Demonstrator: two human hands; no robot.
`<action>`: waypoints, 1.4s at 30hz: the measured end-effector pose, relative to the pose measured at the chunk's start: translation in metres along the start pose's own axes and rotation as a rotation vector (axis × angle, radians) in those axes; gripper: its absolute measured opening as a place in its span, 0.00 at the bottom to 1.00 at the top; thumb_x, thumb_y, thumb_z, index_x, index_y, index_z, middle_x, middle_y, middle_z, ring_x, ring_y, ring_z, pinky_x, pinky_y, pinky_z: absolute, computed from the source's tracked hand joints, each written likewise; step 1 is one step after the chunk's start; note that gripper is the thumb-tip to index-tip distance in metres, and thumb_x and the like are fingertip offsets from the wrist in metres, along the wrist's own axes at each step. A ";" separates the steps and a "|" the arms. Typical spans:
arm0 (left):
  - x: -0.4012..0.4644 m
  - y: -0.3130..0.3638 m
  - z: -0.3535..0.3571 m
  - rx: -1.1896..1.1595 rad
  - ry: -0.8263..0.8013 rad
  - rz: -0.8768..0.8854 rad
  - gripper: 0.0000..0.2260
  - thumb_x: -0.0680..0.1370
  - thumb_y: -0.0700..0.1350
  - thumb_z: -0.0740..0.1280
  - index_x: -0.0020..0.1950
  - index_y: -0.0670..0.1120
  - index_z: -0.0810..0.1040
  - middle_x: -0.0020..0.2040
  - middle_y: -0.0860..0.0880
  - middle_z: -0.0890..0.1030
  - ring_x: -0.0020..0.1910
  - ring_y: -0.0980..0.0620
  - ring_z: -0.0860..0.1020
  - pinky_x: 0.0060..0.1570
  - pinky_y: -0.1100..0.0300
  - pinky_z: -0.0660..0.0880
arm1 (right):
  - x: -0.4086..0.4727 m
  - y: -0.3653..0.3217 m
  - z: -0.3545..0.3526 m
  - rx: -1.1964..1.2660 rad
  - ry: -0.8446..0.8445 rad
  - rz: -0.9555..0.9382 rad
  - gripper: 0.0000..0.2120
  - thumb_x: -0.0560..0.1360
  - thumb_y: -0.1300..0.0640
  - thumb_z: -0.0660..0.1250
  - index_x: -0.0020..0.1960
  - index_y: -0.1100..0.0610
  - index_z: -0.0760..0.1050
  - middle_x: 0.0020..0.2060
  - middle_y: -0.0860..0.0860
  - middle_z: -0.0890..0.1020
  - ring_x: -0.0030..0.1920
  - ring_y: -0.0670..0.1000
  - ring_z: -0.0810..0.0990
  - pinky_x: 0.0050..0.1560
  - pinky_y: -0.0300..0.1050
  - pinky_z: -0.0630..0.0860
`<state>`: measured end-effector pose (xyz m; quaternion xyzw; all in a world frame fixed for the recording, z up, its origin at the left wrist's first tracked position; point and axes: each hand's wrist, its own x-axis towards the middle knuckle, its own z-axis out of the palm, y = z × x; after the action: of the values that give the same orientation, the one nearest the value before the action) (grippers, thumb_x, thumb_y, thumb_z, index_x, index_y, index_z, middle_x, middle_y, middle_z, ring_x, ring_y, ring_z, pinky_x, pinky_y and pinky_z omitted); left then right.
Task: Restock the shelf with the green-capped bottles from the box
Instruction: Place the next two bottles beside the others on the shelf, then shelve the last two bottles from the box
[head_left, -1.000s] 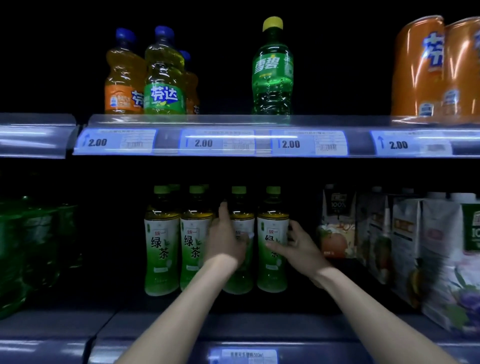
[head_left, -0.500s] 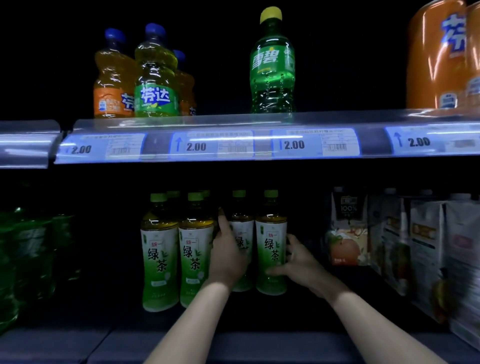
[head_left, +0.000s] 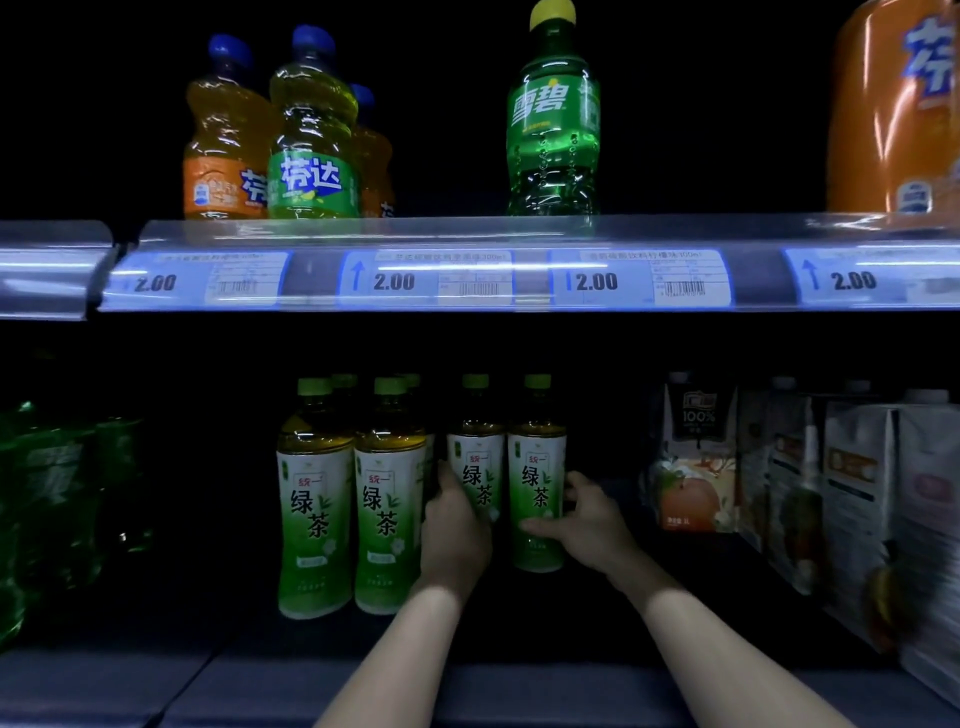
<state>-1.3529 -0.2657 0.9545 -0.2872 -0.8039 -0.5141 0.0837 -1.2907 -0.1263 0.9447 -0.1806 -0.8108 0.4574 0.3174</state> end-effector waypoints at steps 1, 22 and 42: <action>0.001 0.000 0.001 -0.005 -0.005 -0.009 0.29 0.74 0.36 0.68 0.71 0.43 0.59 0.63 0.38 0.77 0.63 0.40 0.75 0.63 0.47 0.72 | 0.000 -0.001 0.000 -0.007 0.002 -0.001 0.29 0.63 0.59 0.78 0.61 0.56 0.71 0.45 0.47 0.77 0.47 0.48 0.77 0.45 0.41 0.75; -0.106 0.004 -0.089 -0.076 -0.146 0.177 0.17 0.74 0.46 0.69 0.63 0.46 0.74 0.57 0.45 0.82 0.56 0.46 0.79 0.58 0.54 0.75 | -0.135 -0.066 0.002 -0.004 0.105 0.040 0.26 0.63 0.57 0.78 0.58 0.56 0.73 0.48 0.50 0.80 0.55 0.52 0.79 0.58 0.47 0.75; -0.556 -0.402 -0.094 0.028 -0.864 -0.572 0.09 0.75 0.40 0.67 0.55 0.41 0.79 0.45 0.41 0.83 0.45 0.45 0.81 0.47 0.56 0.76 | -0.588 0.235 0.228 -0.008 -0.512 0.820 0.13 0.70 0.61 0.72 0.54 0.58 0.78 0.42 0.56 0.82 0.41 0.50 0.79 0.41 0.40 0.75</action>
<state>-1.1320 -0.6802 0.4461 -0.2409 -0.8182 -0.3401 -0.3960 -1.0139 -0.4906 0.4510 -0.3681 -0.7267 0.5714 -0.0995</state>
